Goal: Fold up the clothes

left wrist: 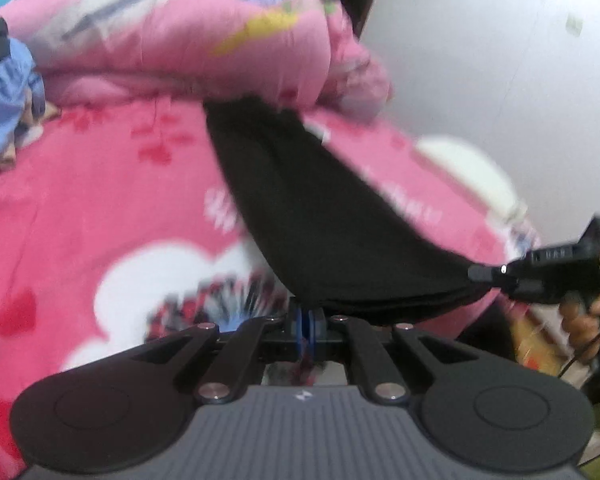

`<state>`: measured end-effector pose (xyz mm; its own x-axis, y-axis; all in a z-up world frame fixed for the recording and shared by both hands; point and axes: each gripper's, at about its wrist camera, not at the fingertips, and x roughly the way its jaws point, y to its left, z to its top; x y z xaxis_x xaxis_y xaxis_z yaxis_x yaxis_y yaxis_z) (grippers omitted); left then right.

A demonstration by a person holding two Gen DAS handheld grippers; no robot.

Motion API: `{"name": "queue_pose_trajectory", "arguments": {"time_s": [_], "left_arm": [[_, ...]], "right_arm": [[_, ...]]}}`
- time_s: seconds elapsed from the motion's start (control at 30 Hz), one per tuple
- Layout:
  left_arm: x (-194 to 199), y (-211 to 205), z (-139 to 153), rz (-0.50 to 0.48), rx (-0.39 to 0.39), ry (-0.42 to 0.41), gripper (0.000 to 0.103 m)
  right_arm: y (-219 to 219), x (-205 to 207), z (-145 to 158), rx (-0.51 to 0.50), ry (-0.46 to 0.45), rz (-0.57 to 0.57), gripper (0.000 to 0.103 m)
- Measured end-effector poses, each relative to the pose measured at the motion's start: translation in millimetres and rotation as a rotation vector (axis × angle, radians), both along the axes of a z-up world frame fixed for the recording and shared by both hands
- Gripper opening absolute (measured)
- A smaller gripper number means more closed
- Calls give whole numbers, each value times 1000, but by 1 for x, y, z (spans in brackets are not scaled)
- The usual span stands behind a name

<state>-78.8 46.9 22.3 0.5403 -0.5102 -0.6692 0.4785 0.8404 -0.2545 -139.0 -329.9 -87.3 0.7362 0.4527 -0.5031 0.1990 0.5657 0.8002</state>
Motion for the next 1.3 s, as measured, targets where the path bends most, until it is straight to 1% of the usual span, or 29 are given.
{"name": "queue_pose_trajectory", "arguments": {"time_s": [0.07, 0.1, 0.17, 0.23, 0.27, 0.33, 0.43, 0.5, 0.57, 0.6, 0.63, 0.73, 0.8, 0.87, 0.9, 0.93, 1.0, 1.07, 1.13, 1.3], "left_arm": [[1, -4, -20, -2, 45, 29, 6], [1, -4, -24, -4, 49, 35, 7], [2, 0, -25, -11, 29, 35, 13], [1, 7, -23, -13, 13, 38, 21], [0, 11, -22, -12, 8, 41, 24], [2, 16, -19, -11, -5, 50, 37], [2, 19, -14, -1, -35, 49, 40], [4, 16, -11, -6, -37, 38, 41], [8, 10, -12, -14, -35, 40, 41], [10, 7, -13, -15, -34, 45, 41], [11, 5, -14, -14, -32, 51, 40], [14, 3, -15, -17, -36, 57, 40], [13, 5, -14, -19, -34, 51, 41], [12, 6, -12, -23, -26, 44, 44], [11, 7, -10, -22, -20, 37, 48], [8, 7, -8, -22, -14, 25, 52], [3, 7, -2, -32, -4, -4, 57], [-2, 4, 5, -48, -1, -38, 63], [-5, -4, 11, -74, 2, -74, 72], [-8, -46, 14, -158, 36, -150, 73]], "right_arm": [[2, -5, -6, 23, 23, -20, 8], [2, -9, -4, 26, 23, -35, 9], [2, -15, 6, -17, 17, -50, 12], [2, -20, 16, -74, 6, -69, 19], [1, -23, 18, -84, 3, -74, 20], [0, -22, 19, -83, 2, -86, 20], [0, -18, 14, -86, 4, -88, 20], [0, -14, 9, -93, 14, -78, 20], [3, -11, 8, -109, 23, -73, 14], [5, -9, 9, -117, 20, -69, 4], [6, -9, 11, -115, 12, -71, 4], [5, -16, 23, -93, -26, -88, 3], [4, -17, 31, -47, -56, -92, 3], [4, -16, 38, 3, -88, -88, 3], [5, -15, 42, 29, -102, -80, 3], [6, -11, 46, 59, -119, -68, 3], [12, -2, 54, 101, -152, -35, 3], [19, 8, 65, 122, -185, -2, 3], [24, 16, 75, 134, -219, 22, 3], [31, 29, 99, 155, -289, 57, 3]]}}
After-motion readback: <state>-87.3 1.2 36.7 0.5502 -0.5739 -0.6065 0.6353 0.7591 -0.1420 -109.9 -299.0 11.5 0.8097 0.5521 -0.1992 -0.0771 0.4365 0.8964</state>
